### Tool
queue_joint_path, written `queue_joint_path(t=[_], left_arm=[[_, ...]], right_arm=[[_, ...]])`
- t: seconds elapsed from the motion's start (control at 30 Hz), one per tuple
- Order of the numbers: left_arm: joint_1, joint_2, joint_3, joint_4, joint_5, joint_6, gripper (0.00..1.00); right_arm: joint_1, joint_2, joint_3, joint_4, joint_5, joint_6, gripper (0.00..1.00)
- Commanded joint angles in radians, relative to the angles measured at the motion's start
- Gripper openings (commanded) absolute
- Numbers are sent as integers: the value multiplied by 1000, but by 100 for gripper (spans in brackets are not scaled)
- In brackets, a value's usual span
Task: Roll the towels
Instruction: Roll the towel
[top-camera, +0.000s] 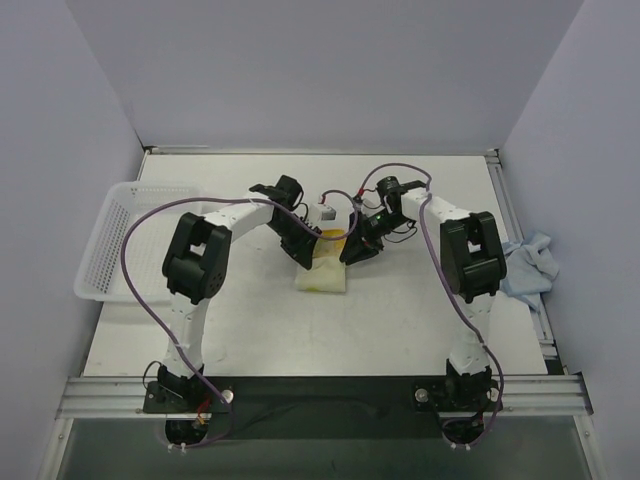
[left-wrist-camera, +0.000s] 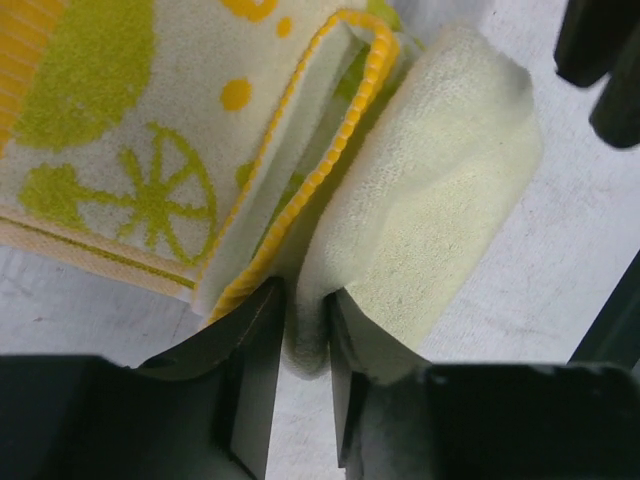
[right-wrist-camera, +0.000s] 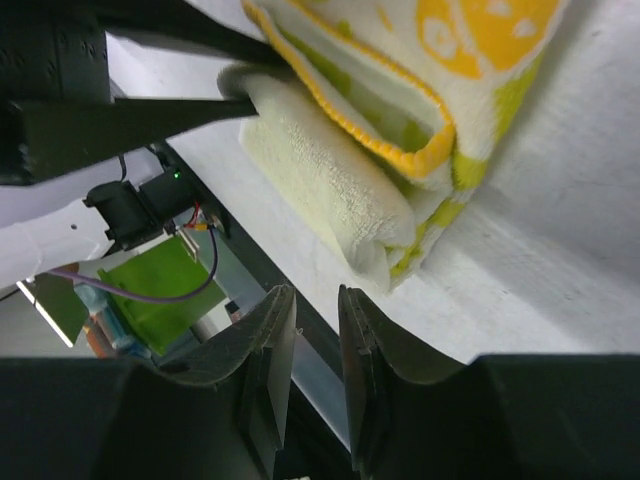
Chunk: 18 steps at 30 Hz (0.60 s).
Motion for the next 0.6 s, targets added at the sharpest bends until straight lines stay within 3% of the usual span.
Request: queue_joint_path(t=[0.0,0.33,0.57], left_arm=[[23,14,48,-11,37,-49,36],[45,-166,-16,0,84,-56,50],[83,-366,-168,128,46,-31,59]], right_arm=[[21,-56,-17,-41,-59,6,25],[38,-38,44,-46,32,12,25],[67,-56,71,-44,10,14,25]])
